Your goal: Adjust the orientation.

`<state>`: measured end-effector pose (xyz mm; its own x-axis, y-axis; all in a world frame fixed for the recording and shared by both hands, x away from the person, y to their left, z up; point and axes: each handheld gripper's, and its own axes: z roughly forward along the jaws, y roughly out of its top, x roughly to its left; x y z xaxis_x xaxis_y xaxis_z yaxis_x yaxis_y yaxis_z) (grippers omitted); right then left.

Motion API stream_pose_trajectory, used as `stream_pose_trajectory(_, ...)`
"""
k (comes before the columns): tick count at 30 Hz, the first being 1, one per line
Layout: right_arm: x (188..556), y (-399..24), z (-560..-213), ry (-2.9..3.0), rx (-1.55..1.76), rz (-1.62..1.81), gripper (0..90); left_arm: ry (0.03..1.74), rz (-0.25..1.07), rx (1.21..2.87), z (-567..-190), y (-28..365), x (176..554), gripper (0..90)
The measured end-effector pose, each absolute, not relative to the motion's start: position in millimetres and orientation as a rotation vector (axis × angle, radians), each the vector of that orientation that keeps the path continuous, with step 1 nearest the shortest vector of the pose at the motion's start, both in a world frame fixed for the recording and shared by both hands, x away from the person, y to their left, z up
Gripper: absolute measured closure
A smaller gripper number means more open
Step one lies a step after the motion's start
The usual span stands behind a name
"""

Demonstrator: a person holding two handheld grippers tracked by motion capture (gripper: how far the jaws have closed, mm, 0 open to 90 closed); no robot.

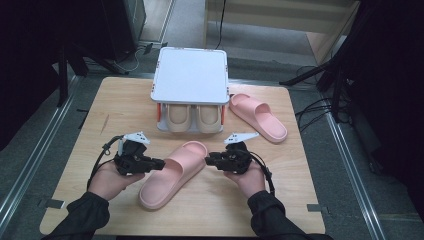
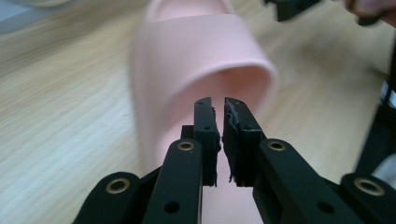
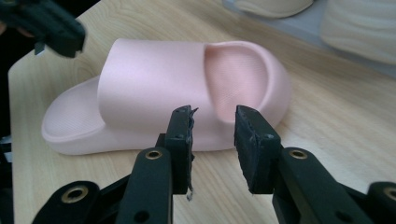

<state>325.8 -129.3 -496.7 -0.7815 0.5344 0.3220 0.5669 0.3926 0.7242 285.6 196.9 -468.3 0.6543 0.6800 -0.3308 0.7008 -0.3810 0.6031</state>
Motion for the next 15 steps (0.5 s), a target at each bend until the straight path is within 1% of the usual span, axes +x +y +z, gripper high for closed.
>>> stream_pose_trajectory(1, 326, -129, -497, -2.591, -1.025, -1.37, 68.0, 1.066, -0.036, 2.132, -468, 197, 286, 84.6)
stream_pose_trajectory(4, 323, -124, -500, -2.592, -1.01, -1.385, 73.3, 1.093, -0.019, 2.113, -477, 204, 296, 86.0)
stream_pose_trajectory(5, 323, -124, -500, -2.592, -1.01, -1.385, 73.3, 1.093, -0.019, 2.113, -477, 204, 296, 86.0)
stream_pose_trajectory(6, 321, -122, -502, -2.589, -1.009, -1.389, 76.9, 1.105, -0.026, 2.117, -482, 206, 301, 86.0)
stream_pose_trajectory(7, 321, -122, -502, -2.589, -1.009, -1.389, 76.9, 1.105, -0.026, 2.117, -482, 206, 301, 86.1)
stream_pose_trajectory(8, 319, -119, -504, -2.59, -1.004, -1.373, 82.0, 1.11, -0.028, 2.122, -487, 207, 306, 86.2)
stream_pose_trajectory(9, 318, -118, -505, -2.592, -0.997, -1.367, 85.1, 1.117, -0.03, 2.123, -489, 207, 308, 86.2)
stream_pose_trajectory(11, 315, -115, -507, -2.597, -0.985, -1.354, 89.6, 1.125, -0.044, 2.124, -494, 206, 311, 86.1)
stream_pose_trajectory(15, 313, -108, -510, -2.6, -0.971, -1.331, 90.0, 1.131, -0.052, 2.155, -499, 203, 312, 85.7)
